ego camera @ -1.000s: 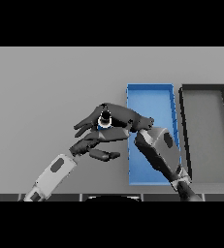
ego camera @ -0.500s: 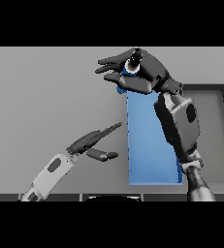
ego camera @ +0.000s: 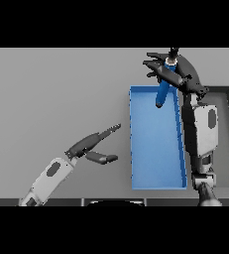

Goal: Pick up the blue pipe and place it into the blue bin.

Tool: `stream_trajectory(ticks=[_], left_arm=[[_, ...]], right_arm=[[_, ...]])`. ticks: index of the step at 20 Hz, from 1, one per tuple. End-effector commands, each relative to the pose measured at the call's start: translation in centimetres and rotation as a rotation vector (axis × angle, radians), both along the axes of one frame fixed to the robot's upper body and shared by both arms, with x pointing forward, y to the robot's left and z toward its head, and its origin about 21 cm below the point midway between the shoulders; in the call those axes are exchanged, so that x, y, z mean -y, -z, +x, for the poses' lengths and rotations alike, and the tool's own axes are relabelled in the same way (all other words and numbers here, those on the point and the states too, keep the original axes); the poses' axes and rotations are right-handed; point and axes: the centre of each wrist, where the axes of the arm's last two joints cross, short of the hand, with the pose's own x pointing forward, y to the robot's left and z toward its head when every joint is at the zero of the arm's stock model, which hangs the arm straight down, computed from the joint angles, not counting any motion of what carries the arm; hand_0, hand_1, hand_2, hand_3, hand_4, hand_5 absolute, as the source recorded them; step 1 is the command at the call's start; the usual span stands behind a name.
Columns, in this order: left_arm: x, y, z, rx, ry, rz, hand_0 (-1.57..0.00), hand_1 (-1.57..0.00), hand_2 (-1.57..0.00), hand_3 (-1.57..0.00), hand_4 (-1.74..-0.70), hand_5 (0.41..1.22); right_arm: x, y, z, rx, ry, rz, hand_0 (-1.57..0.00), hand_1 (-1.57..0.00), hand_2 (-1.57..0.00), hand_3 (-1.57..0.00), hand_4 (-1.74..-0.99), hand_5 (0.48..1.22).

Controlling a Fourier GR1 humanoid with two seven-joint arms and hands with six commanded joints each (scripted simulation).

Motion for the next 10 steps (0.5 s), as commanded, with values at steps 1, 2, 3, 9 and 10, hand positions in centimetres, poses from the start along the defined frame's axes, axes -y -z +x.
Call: stream_trajectory(ticks=[1, 2, 3, 9, 10], left_arm=[[0.1, 0.3, -0.1, 0.000, 0.002, 0.004, 0.00, 0.00, 0.00, 0.00, -0.83, 0.464], [0.0, 0.2, 0.1, -0.008, -0.004, 0.010, 0.00, 0.00, 0.00, 0.00, -0.83, 0.466], [0.0, 0.3, -0.2, -0.007, 0.004, 0.002, 0.00, 0.00, 0.00, 0.00, -0.83, 0.468], [0.2, 0.3, -0.1, -0.015, 0.000, 0.009, 0.00, 0.00, 0.00, 0.00, -0.83, 0.471], [0.2, 0.2, -0.2, -0.013, 0.007, 0.005, 0.00, 0.00, 0.00, 0.00, -0.83, 0.472]], right_arm=[[0.5, 1.2, -0.4, -0.035, 0.035, -0.012, -1.57, -1.57, -1.57, -1.57, -1.499, 1.221], [1.0, 2.8, -0.6, -0.078, 0.070, -0.023, -1.57, -1.57, -1.57, -1.57, -1.499, 1.221], [1.3, 4.0, -0.8, -0.114, 0.103, -0.031, -1.57, -1.57, -1.57, -1.57, -1.499, 1.221], [3.0, 9.7, -2.2, -0.329, 0.221, -0.142, -1.57, -1.57, -1.57, -1.18, -1.569, 1.221], [3.0, 10.9, -2.9, -0.363, 0.221, -0.158, -1.57, -1.57, -1.57, -1.04, -1.603, 1.221]])
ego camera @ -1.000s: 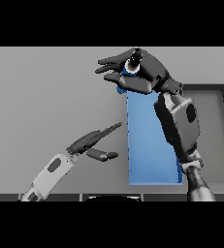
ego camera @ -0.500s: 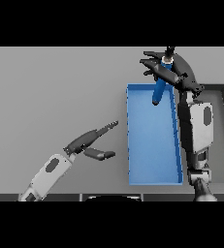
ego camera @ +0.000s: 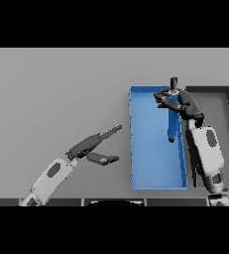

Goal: Pick up the blue pipe and place it into the blue bin.

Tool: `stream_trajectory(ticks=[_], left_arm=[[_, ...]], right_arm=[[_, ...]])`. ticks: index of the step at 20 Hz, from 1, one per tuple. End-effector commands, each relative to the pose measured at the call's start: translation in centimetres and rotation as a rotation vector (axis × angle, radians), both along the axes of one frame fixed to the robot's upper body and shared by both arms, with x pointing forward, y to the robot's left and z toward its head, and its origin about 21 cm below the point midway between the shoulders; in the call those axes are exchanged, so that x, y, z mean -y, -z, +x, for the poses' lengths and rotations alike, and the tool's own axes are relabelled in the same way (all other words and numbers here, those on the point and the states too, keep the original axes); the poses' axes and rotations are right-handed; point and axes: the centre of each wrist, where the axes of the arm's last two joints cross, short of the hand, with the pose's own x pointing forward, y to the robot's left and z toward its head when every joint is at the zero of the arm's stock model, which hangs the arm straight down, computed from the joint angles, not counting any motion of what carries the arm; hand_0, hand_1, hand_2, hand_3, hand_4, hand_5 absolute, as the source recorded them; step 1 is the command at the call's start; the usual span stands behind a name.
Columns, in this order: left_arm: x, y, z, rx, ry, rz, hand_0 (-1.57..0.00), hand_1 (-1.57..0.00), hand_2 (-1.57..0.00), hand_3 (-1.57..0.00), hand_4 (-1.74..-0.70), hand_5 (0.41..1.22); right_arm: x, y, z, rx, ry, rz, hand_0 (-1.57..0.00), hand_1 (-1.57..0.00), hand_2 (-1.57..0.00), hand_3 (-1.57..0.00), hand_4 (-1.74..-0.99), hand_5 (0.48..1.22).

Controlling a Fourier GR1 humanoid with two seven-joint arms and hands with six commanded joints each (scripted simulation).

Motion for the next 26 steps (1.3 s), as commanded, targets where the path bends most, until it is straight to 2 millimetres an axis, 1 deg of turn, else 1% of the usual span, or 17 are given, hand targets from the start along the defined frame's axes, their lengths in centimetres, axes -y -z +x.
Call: stream_trajectory(ticks=[1, 2, 4, 5, 6, 7, 8, 9, 10, 12, 13, 15, 18, 19, 21, 24, 26], left_arm=[[0.1, 0.2, -0.1, 0.001, 0.000, 0.003, 0.00, 0.00, 0.00, 0.00, -0.83, 0.474], [0.1, 0.0, -0.1, 0.002, 0.000, 0.008, 0.00, 0.00, 0.00, 0.00, -0.83, 0.475], [0.5, 0.0, -0.1, -0.002, -0.003, 0.010, 0.00, 0.00, 0.00, 0.00, -0.83, 0.474], [0.7, 0.3, -0.2, -0.007, -0.001, 0.014, 0.00, 0.00, 0.00, 0.00, -0.83, 0.474], [0.5, 0.0, 0.2, -0.004, -0.005, 0.017, 0.00, 0.00, 0.00, 0.00, -0.83, 0.476], [0.4, -0.2, 0.1, 0.010, 0.004, 0.003, 0.00, 0.00, 0.00, 0.00, -0.83, 0.476], [0.5, 0.0, -0.2, 0.008, 0.007, 0.003, 0.00, 0.00, 0.00, 0.00, -0.83, 0.476], [0.3, 0.0, -0.1, 0.006, -0.001, 0.011, 0.00, 0.00, 0.00, 0.00, -0.83, 0.476], [0.5, 0.0, -0.4, 0.006, -0.002, 0.009, 0.00, 0.00, 0.00, 0.00, -0.83, 0.477], [0.6, 0.2, -0.4, 0.000, -0.003, 0.006, 0.00, 0.00, 0.00, 0.00, -0.83, 0.477], [0.3, 0.1, -0.5, 0.009, -0.003, -0.002, 0.00, 0.00, 0.00, 0.00, -0.83, 0.477], [0.1, -0.3, -0.6, 0.011, 0.002, -0.003, 0.00, 0.00, 0.00, 0.00, -0.83, 0.473], [0.3, -0.3, -0.4, -0.003, -0.001, 0.005, 0.00, 0.00, 0.00, 0.00, -0.83, 0.471], [-0.1, -0.2, -0.4, -0.006, -0.009, 0.009, 0.00, 0.00, 0.00, 0.00, -0.83, 0.471], [0.5, -0.2, -0.4, -0.004, -0.010, 0.010, 0.00, 0.00, 0.00, 0.00, -0.83, 0.471], [0.3, -0.2, -0.5, 0.009, -0.005, 0.006, 0.00, 0.00, 0.00, 0.00, -0.83, 0.470], [0.2, 0.1, -0.7, 0.007, -0.007, 0.019, 0.00, 0.00, 0.00, 0.00, -0.83, 0.472]], right_arm=[[-0.3, 0.6, -0.2, -0.032, 0.001, -0.026, -1.57, -1.57, -1.57, -0.85, -1.631, 1.221], [-0.5, 1.2, -0.5, -0.063, -0.002, -0.046, -1.57, -1.57, -1.57, -0.69, -1.653, 1.205], [-0.2, 2.3, -0.8, -0.150, 0.033, -0.073, -1.57, -1.57, -1.57, -1.01, -1.583, 1.199], [-0.3, 2.9, -0.9, -0.208, 0.063, -0.054, -1.46, -1.38, -1.33, -0.81, -1.534, 1.190], [-0.4, 3.4, -1.1, -0.260, 0.063, -0.043, -1.17, -1.11, -1.07, -0.65, -1.477, 1.178], [-0.6, 3.4, -1.1, -0.296, 0.058, -0.031, -0.94, -0.88, -0.85, -0.52, -1.404, 1.159], [-0.9, 3.4, -1.2, -0.330, 0.061, -0.032, -0.75, -0.71, -0.68, -0.41, -1.344, 1.172], [-0.9, 3.2, -1.0, -0.346, 0.061, -0.035, -0.60, -0.57, -0.55, -0.33, -1.302, 1.182], [-1.2, 3.2, -1.1, -0.338, 0.019, -0.063, -0.48, -0.45, -0.44, -0.26, -1.264, 1.139], [-1.3, 2.5, -1.5, -0.303, -0.076, -0.166, -0.31, -0.29, -0.28, -0.17, -1.215, 1.044], [-1.2, 2.2, -1.5, -0.293, -0.097, -0.213, -0.25, -0.23, -0.22, -0.13, -1.204, 1.002], [-1.7, 2.6, -1.7, -0.288, -0.113, -0.249, -0.16, -0.15, -0.14, -0.09, -1.196, 0.933], [-2.0, 2.5, -1.7, -0.280, -0.135, -0.288, -0.10, -0.08, -0.07, -0.04, -1.188, 0.861], [-1.5, 2.2, -1.7, -0.277, -0.119, -0.292, -0.08, -0.06, -0.06, -0.03, -1.196, 0.838], [-1.8, 2.1, -1.7, -0.275, -0.117, -0.299, -0.05, -0.04, -0.04, -0.02, -1.182, 0.807], [-1.4, 2.2, -1.7, -0.265, -0.112, -0.291, -0.03, -0.02, -0.02, -0.01, -1.176, 0.783], [-1.9, 2.5, -1.8, -0.255, -0.135, -0.316, -0.02, -0.01, -0.01, -0.01, -1.186, 0.772]])
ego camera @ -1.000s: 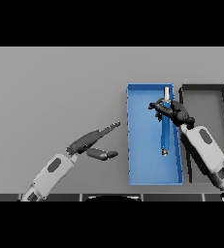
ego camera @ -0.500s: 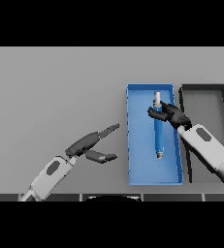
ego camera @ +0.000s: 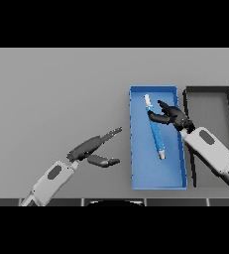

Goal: Pick up the blue pipe and place it into the blue bin.

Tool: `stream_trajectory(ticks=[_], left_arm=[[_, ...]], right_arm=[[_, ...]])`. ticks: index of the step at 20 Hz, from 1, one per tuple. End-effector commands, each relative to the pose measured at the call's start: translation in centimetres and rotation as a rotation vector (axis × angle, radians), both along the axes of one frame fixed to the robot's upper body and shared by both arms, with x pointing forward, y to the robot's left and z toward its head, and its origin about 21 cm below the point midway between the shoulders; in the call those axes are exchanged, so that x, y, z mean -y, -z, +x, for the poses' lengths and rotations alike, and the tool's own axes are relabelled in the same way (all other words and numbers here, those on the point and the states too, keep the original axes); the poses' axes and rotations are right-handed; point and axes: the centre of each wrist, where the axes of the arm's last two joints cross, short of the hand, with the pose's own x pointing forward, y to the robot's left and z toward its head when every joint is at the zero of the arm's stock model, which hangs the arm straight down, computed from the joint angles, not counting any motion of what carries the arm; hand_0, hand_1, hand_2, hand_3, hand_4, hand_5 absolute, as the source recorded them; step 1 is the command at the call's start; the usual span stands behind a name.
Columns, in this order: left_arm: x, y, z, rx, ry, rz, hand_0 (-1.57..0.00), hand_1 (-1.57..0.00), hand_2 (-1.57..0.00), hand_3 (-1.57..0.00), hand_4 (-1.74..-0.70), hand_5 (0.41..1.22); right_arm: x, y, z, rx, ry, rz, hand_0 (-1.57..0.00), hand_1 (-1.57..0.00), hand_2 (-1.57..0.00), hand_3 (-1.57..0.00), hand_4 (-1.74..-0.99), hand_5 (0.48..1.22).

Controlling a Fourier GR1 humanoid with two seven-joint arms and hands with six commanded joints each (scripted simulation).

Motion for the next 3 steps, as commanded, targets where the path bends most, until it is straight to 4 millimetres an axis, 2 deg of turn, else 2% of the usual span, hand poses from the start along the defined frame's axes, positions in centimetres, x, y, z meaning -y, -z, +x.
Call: stream_trajectory(ticks=[1, 3], left_arm=[[0.12, 0.12, -0.06, 0.001, -0.004, -0.008, 0.00, 0.00, 0.00, 0.00, -0.83, 0.472], [0.05, 0.02, -0.06, 0.008, 0.000, -0.003, 0.00, 0.00, 0.00, 0.00, -0.83, 0.474]], right_arm=[[0.23, 0.05, -0.05, -0.004, 0.016, 0.001, -0.02, -0.01, -0.01, -0.01, -1.186, 0.766], [-0.04, -0.19, 0.08, -0.003, 0.004, -0.002, -0.02, -0.01, -0.01, -0.01, -1.186, 0.769]])
